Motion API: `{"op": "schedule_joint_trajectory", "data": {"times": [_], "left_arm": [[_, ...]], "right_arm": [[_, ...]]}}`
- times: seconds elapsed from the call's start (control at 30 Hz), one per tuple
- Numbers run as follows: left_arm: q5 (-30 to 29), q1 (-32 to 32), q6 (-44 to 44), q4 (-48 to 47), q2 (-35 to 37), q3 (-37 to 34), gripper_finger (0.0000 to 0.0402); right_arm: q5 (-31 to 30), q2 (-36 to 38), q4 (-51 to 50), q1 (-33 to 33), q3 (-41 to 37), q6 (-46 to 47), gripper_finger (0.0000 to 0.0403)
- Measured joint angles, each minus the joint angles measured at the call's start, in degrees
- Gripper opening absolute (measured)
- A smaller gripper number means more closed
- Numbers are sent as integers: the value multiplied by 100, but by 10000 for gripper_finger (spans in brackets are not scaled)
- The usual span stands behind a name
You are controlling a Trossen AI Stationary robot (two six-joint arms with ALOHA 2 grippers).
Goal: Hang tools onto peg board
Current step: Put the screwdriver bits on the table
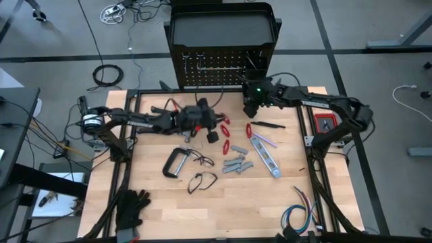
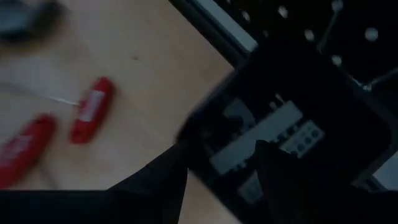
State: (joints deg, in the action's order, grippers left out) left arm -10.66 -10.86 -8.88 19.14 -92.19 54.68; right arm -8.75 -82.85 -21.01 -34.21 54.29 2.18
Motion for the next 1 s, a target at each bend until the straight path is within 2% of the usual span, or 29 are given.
{"op": "schedule_joint_trajectory", "data": {"times": [0.23, 0.43, 0.63, 0.87, 1.0], "left_arm": [[-1048, 555, 26, 378, 27, -484, 47], [-1835, 835, 100, 386, 27, -520, 47], [-1906, 957, 202, 378, 27, -520, 47], [-1906, 1103, 237, 360, 25, -520, 47], [-1882, 1186, 207, 391, 22, -520, 47]], "right_arm": [[-157, -905, -219, -212, 535, 548, 193], [-181, -1173, -370, -172, 744, 1087, 193], [-346, -1176, -372, -199, 738, 1244, 210], [-313, -1178, -414, -285, 727, 2325, 251], [-372, -1178, -429, -293, 720, 3051, 257]]}}
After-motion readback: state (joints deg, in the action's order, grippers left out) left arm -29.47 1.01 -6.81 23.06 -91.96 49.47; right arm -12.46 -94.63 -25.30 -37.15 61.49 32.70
